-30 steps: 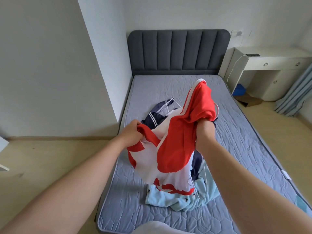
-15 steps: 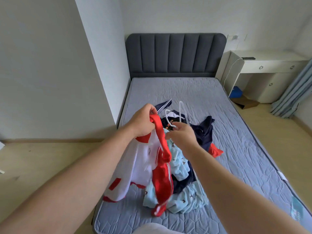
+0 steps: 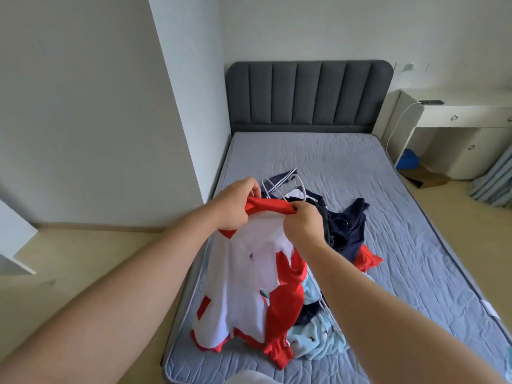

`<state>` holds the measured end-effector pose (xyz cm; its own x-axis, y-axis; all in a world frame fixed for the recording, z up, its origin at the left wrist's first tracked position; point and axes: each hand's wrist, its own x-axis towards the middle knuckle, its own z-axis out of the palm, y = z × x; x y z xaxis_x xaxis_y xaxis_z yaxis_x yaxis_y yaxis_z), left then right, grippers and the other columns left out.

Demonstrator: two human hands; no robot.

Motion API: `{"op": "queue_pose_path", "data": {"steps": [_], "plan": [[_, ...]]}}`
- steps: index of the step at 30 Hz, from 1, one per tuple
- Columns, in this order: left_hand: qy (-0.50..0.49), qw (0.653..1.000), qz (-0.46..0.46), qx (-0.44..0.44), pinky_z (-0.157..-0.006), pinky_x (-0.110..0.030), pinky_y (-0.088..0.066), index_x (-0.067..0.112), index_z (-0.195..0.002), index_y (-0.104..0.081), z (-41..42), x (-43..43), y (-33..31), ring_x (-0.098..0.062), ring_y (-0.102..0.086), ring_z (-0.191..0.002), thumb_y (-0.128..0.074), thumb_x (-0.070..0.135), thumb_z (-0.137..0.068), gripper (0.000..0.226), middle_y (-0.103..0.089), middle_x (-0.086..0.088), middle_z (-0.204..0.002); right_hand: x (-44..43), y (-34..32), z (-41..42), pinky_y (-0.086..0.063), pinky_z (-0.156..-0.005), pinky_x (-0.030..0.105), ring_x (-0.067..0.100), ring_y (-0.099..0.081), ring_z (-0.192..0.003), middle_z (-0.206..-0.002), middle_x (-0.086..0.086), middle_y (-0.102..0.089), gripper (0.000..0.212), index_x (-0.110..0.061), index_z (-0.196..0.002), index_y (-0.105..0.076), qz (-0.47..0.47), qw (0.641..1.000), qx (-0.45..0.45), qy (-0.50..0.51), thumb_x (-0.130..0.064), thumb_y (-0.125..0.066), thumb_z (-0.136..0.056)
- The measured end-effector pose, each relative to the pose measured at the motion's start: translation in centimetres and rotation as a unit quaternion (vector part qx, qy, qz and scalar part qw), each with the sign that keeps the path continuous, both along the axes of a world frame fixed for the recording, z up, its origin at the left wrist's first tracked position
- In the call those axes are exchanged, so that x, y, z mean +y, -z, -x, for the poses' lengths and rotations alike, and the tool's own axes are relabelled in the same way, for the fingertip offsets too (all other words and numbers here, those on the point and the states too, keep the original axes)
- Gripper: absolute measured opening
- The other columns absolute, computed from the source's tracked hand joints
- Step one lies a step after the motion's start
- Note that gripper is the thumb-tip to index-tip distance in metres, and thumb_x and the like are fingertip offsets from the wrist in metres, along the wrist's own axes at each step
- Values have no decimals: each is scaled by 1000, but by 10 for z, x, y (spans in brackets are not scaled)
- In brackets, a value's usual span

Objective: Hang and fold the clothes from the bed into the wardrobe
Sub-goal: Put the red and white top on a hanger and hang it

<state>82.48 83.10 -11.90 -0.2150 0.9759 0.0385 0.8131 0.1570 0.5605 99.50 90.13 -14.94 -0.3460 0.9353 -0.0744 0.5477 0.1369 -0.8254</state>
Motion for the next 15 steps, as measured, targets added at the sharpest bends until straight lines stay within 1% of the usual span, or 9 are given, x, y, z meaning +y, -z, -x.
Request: {"op": "queue_pose_path", "data": {"steps": [2,4,5,7,9,10,12,13,15], "plan": [[-7,998,47,30,-68,-30,-48,33,-100,-46,4,-7,14,-16,-56,-88,-61,-1,-72,45,-52,5,-104,6,-9,1,-53,-72,32,26,-63,-81,-84,3,-71,43,-20,-90,-73,-27,1000,-4,3,4,-44,-72],[-22,996,76,51,-61,-30,-48,33,-97,-43,4,-11,25,-16,-55,-85,-57,1,-71,44,-47,6,-101,8,-17,3,-56,-78,34,24,-65,-86,-90,1,-72,52,-25,-96,-76,-50,999,5,-9,5,-42,-70],[-26,995,79,57,-56,-30,-45,33,-93,-40,3,-13,29,-18,-55,-82,-55,1,-70,41,-45,7,-97,8,-20,4,-57,-78,35,23,-65,-85,-90,0,-72,55,-25,-98,-76,-57,998,10,-16,6,-40,-70],[-33,995,63,63,-57,-32,-39,34,-82,-34,1,-13,35,-23,-54,-78,-51,0,-70,39,-45,5,-90,6,-24,4,-57,-74,35,23,-66,-82,-88,-1,-70,56,-25,-99,-75,-73,997,14,-25,6,-39,-69],[-45,997,19,54,-59,-31,-34,34,-78,-33,-1,-12,38,-24,-52,-78,-47,-3,-70,40,-45,6,-87,6,-25,2,-56,-76,34,22,-65,-84,-91,0,-71,57,-24,-102,-75,-86,996,9,-27,5,-39,-69],[-56,998,-2,33,-58,-29,-33,34,-79,-35,-4,-11,37,-22,-52,-77,-44,-5,-70,41,-47,8,-86,8,-25,-1,-56,-76,33,20,-64,-84,-92,0,-70,57,-23,-104,-75,-90,996,5,-24,6,-40,-69],[-65,997,-22,-23,-55,-26,-38,37,-90,-44,-10,-9,36,-16,-55,-78,-42,-5,-73,46,-52,11,-90,13,-25,-7,-53,-71,29,14,-60,-75,-87,-3,-69,55,-23,-102,-75,-89,996,0,-14,7,-41,-71],[-56,997,-19,-44,-55,-24,-43,38,-103,-48,-14,-8,35,-13,-58,-80,-42,-5,-76,51,-56,11,-95,16,-26,-11,-53,-71,29,13,-61,-74,-86,-3,-69,53,-24,-99,-73,-84,996,-2,-9,7,-41,-71],[-11,998,13,-59,-57,-22,-49,36,-129,-43,-24,-5,36,-11,-62,-84,-47,-1,-83,59,-61,12,-104,22,-28,-16,-57,-80,35,20,-65,-85,-93,0,-72,50,-24,-98,-71,-77,997,-1,-1,7,-40,-72]]}}
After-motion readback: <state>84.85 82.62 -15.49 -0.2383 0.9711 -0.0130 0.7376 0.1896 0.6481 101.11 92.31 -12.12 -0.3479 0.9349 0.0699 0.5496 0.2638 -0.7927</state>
